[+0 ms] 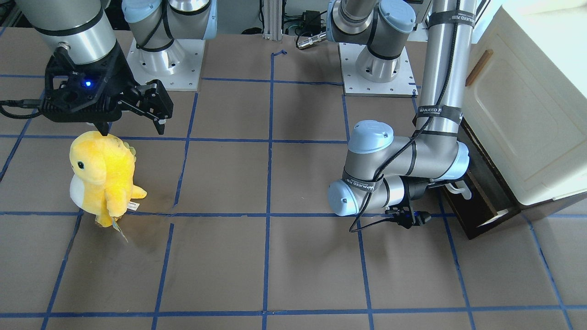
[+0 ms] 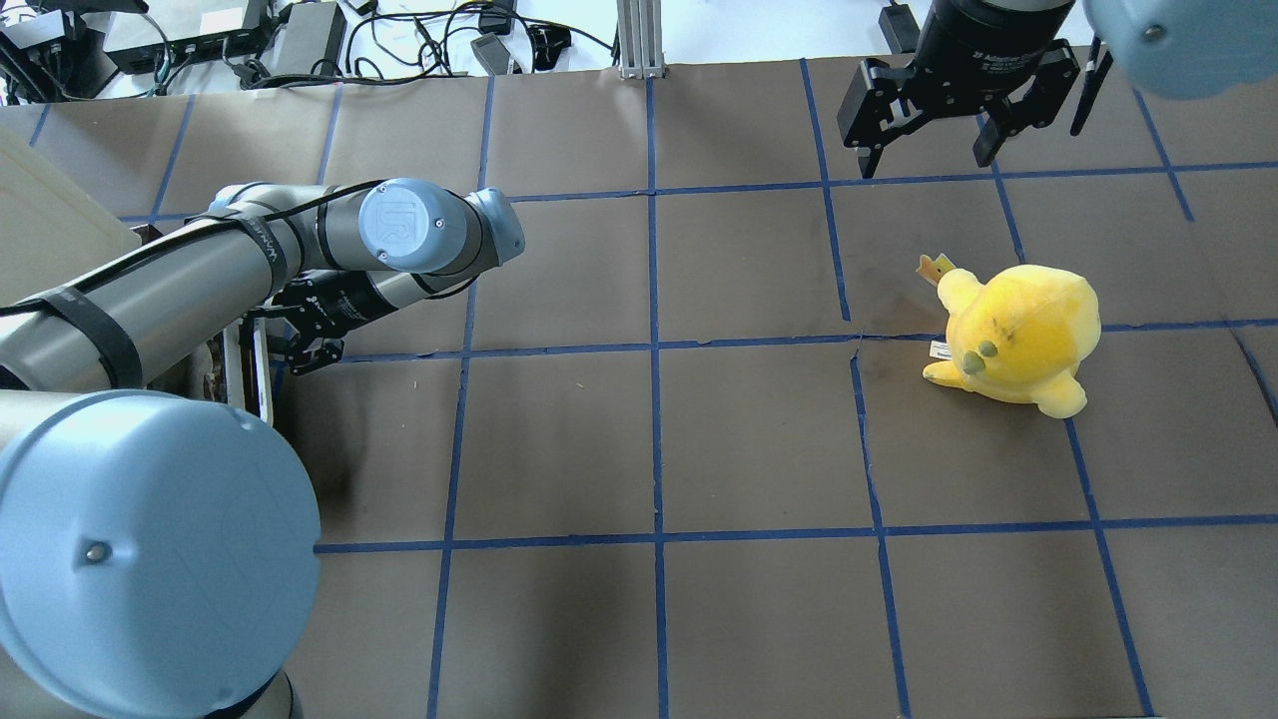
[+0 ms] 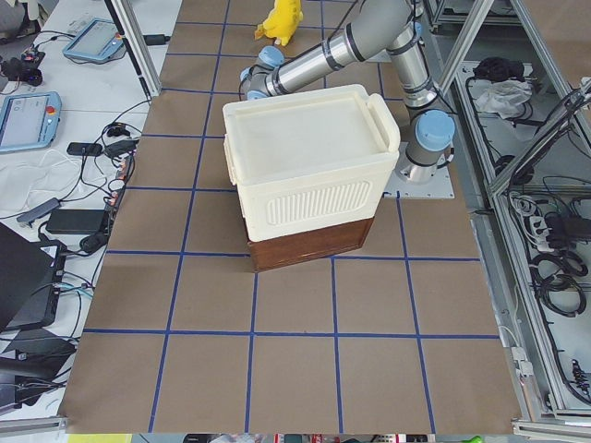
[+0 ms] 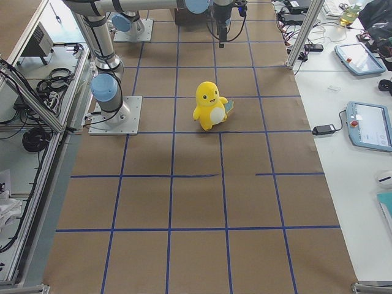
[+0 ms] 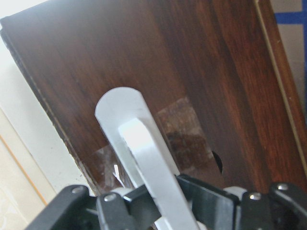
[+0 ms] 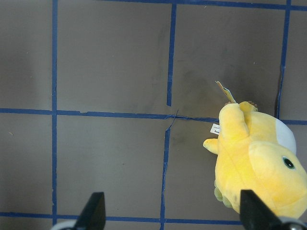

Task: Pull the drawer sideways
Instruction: 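Pull the handle with the left gripper, sliding the drawer outward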

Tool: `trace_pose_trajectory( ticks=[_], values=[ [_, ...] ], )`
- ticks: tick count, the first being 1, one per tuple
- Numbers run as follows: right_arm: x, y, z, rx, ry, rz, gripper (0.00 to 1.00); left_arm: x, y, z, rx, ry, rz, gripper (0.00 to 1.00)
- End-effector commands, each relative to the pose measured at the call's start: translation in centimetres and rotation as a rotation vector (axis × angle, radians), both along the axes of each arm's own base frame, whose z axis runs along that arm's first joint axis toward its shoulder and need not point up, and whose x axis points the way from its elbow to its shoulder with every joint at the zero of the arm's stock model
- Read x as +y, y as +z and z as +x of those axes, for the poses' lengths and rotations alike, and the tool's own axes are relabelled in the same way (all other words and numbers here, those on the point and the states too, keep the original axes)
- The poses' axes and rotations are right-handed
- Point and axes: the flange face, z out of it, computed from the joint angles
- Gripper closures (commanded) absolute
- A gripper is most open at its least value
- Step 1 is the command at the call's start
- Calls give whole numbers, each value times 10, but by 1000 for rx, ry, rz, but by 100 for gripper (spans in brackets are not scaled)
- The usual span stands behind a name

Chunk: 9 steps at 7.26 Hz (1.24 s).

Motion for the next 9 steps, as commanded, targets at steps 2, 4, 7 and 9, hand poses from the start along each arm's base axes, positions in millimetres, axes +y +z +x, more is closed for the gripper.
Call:
trace_pose_trajectory(
  ticks=[2,4,7,9],
  values=[
    [0,0,0,0,-1,0,0,-4,3,-8,16,10,-11,100],
    [0,0,0,0,-1,0,0,-10,5,-27,33,4,-28,100],
    [0,0,0,0,-1,0,0,-12,9,-39,45,1,-40,100],
    [0,0,0,0,1,0,0,-15,10,-52,58,0,-50,100]
  ],
)
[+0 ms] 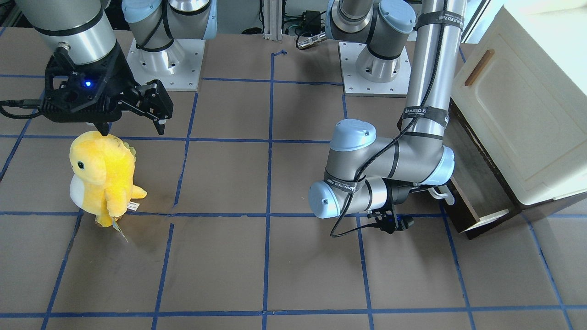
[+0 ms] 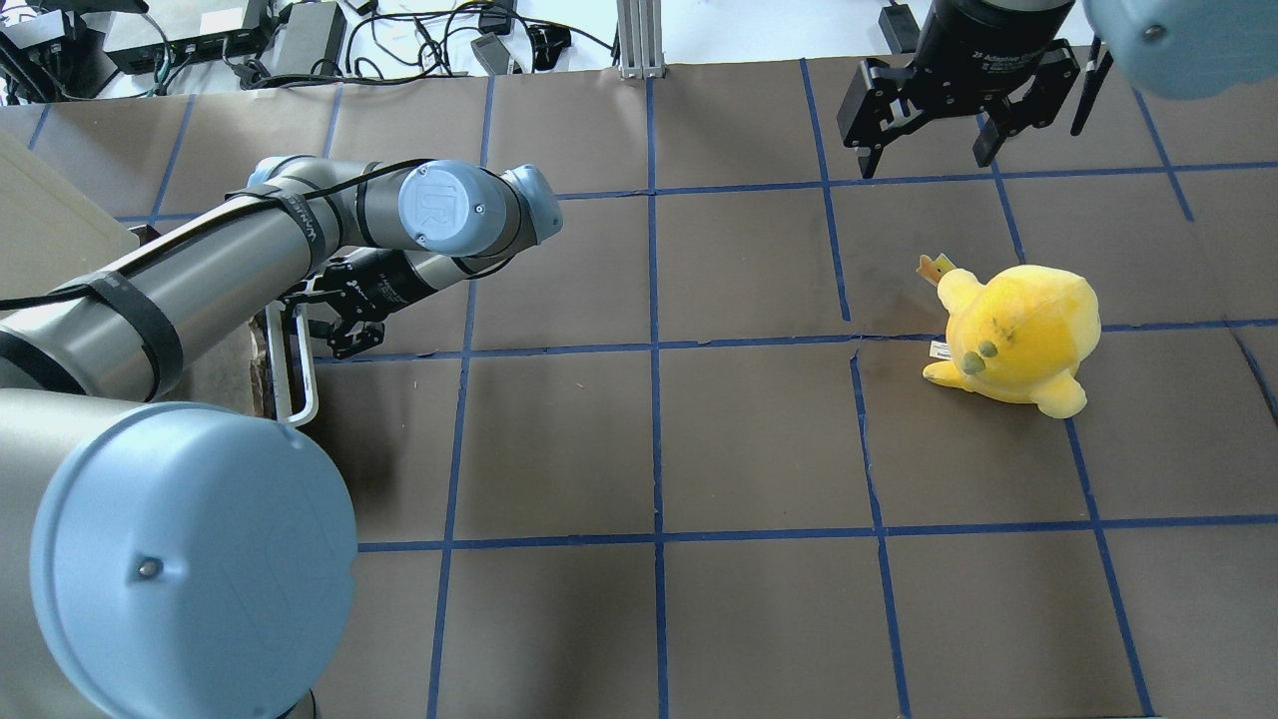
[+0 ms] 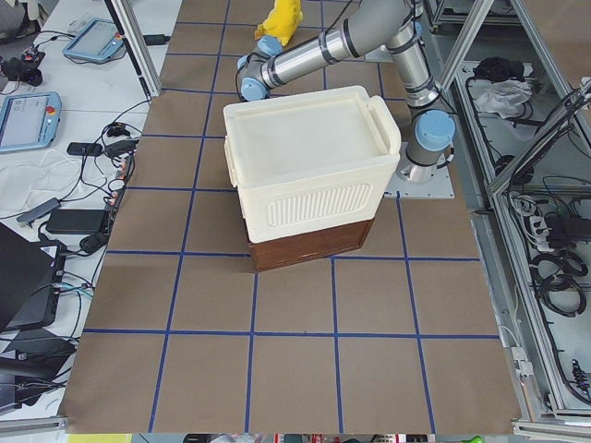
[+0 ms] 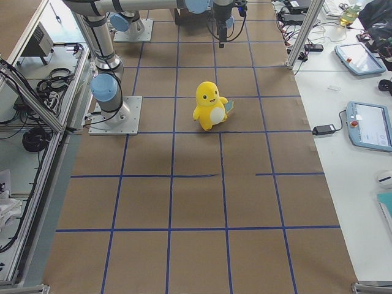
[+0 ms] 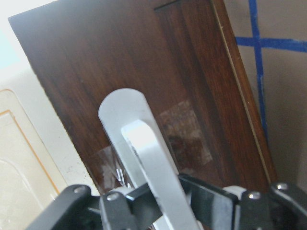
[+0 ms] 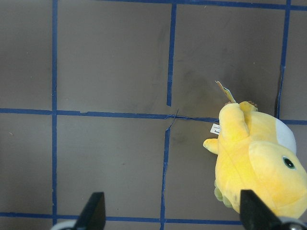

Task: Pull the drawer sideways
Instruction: 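Pull the handle with the left gripper, sliding the drawer outward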

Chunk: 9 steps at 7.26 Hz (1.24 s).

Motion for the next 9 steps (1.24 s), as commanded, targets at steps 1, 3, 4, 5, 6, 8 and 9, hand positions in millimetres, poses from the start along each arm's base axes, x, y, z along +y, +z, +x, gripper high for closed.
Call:
trace_pose_trajectory(
  ticks=[1,3,4,5,6,8,9],
  values=[
    [0,0,0,0,0,0,0,-1,-2,-10,8,-2,-1,100],
    [0,0,0,0,0,0,0,-3,-1,-18,11,-12,-8,100],
    [0,0,0,0,0,0,0,-6,-3,-22,19,-5,-11,100],
    [0,0,0,0,0,0,0,-4,-3,-30,20,-19,-11,100],
    [0,0,0,0,0,0,0,-3,-1,-30,18,-23,-10,100],
    [0,0,0,0,0,0,0,0,4,-29,12,-47,8,35],
    [0,0,0,0,0,0,0,1,3,-29,15,-51,22,12]
  ],
)
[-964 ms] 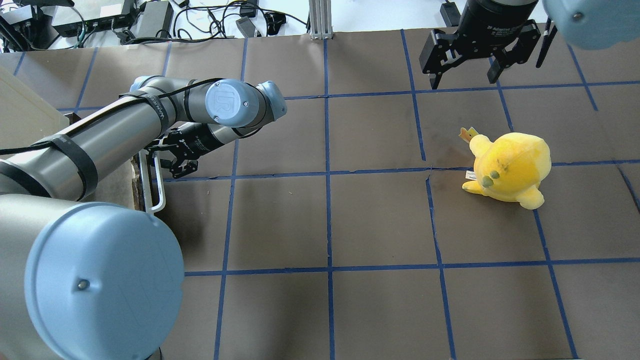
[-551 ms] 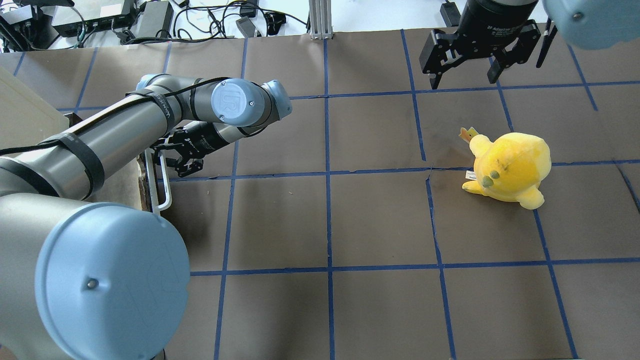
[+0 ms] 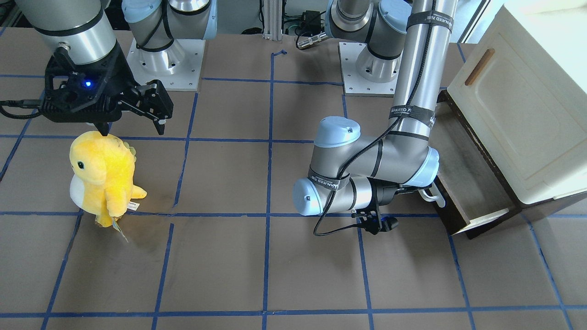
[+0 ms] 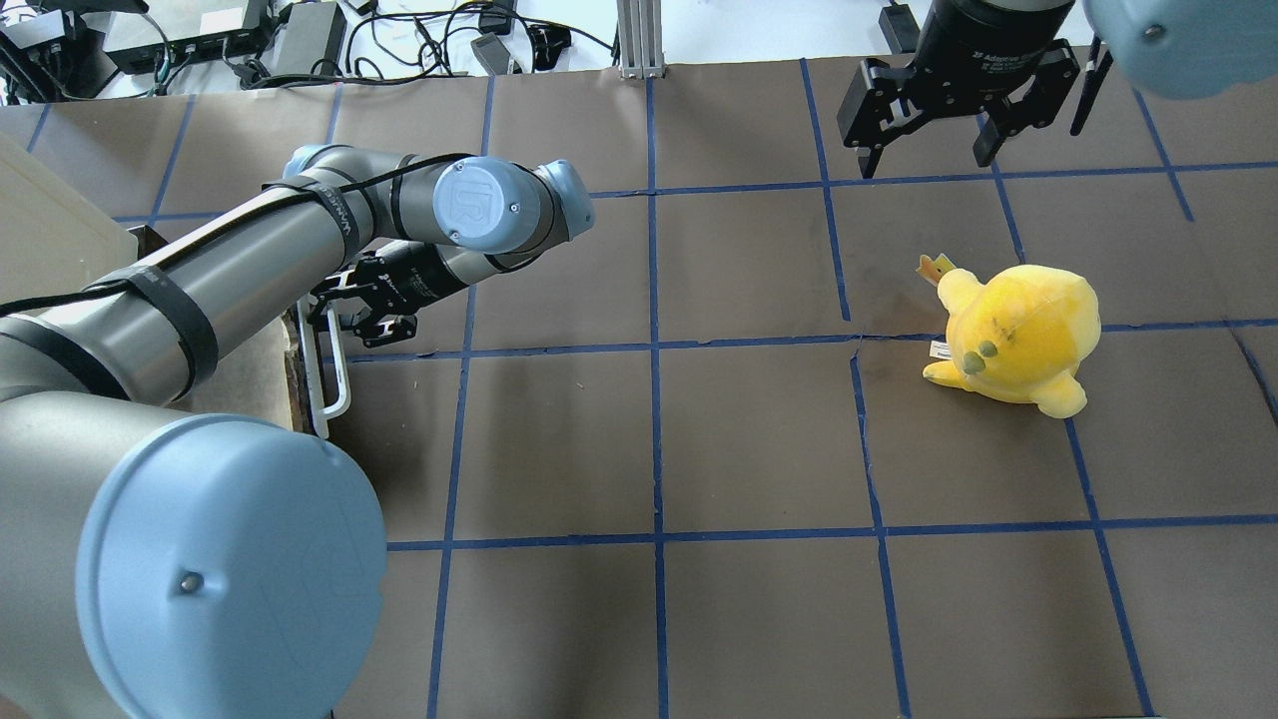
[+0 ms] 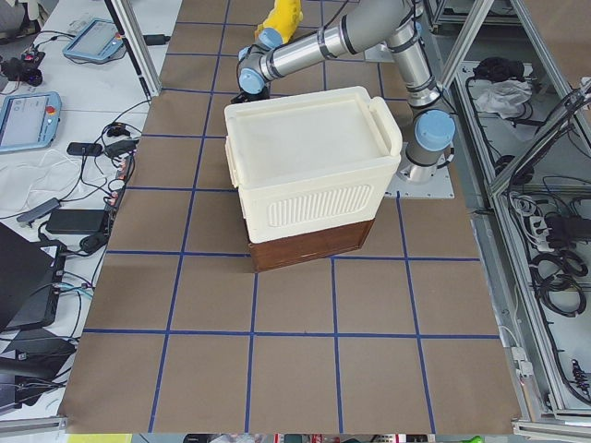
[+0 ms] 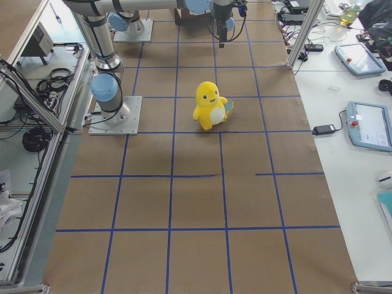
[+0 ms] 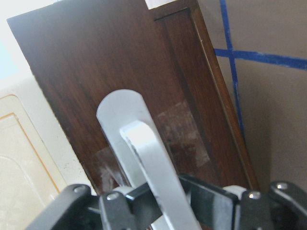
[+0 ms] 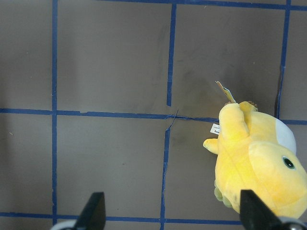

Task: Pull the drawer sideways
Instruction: 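Pull the handle with the left gripper, sliding the drawer outward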

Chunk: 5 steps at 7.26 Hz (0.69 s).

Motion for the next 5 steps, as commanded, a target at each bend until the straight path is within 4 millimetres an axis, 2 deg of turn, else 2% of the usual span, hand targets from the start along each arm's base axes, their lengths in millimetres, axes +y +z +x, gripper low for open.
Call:
trace_pose_trajectory(
  ticks=[1,3,4,5],
  values=[
    [0,0,0,0,0,0,0,2,4,0,3,-10,10,5],
    [0,0,0,0,0,0,0,-2,14,-1,17,-20,20,5],
    [0,0,0,0,0,0,0,-5,30,-3,44,-26,35,6],
    [0,0,0,0,0,0,0,-9,53,-7,84,-26,35,9]
  ],
)
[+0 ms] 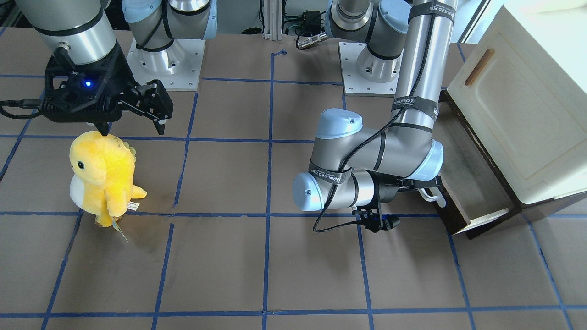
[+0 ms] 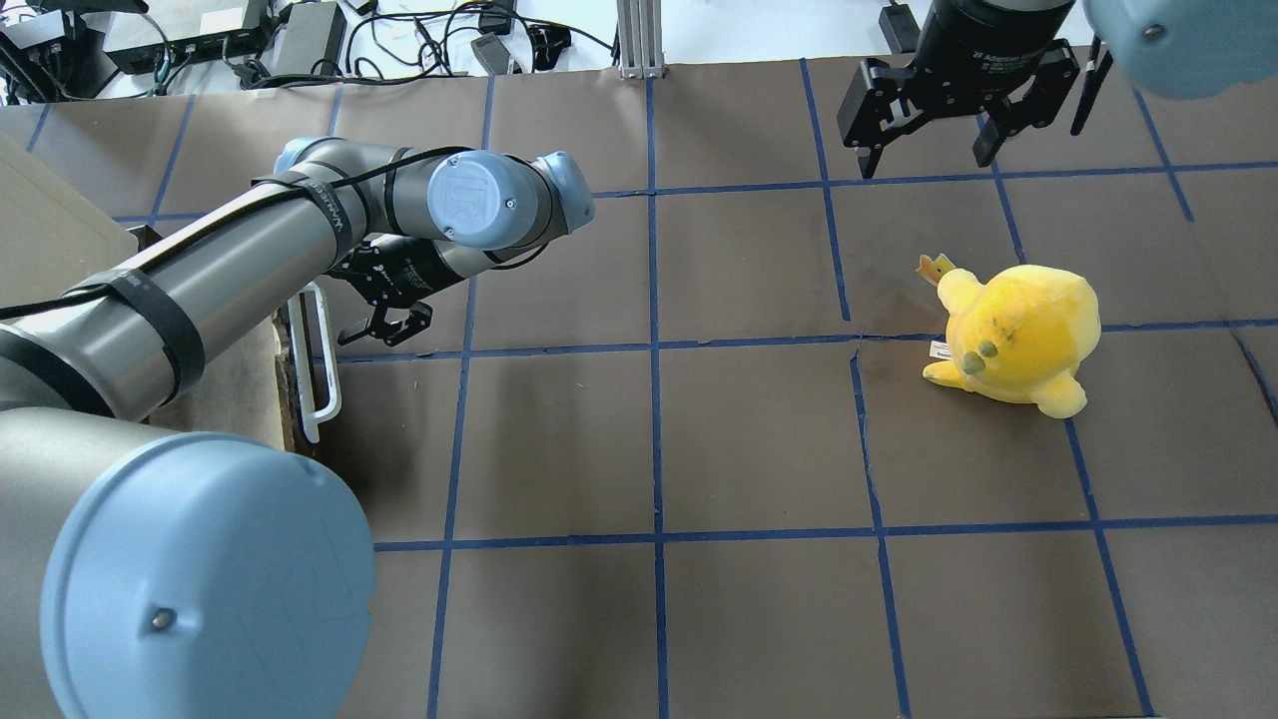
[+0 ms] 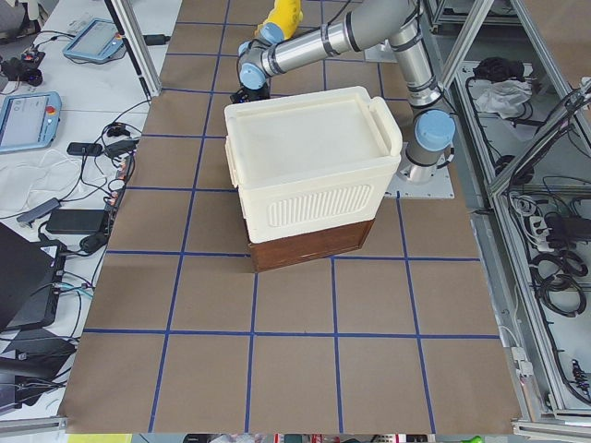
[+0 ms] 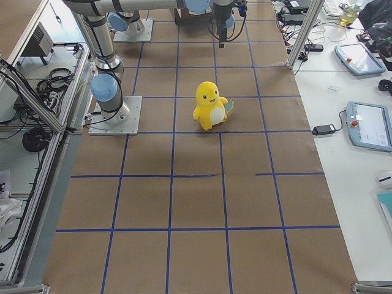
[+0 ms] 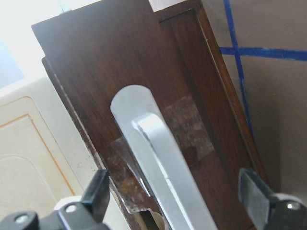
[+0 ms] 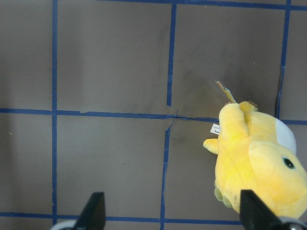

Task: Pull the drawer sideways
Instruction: 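Open the left gripper and lift it up off the handle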

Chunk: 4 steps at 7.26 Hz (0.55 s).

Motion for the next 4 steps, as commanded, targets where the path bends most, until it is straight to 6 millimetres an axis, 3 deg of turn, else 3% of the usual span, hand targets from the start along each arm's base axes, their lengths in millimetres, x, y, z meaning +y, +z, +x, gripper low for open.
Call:
trace_pose_trajectory(
  ticks=[1,3,4],
  values=[
    [0,0,0,0,1,0,0,-6,63,-8,167,21,51,13],
    [0,0,0,0,0,0,0,2,136,-12,346,41,24,12],
    [0,0,0,0,0,0,0,8,160,-18,431,58,-60,12]
  ],
)
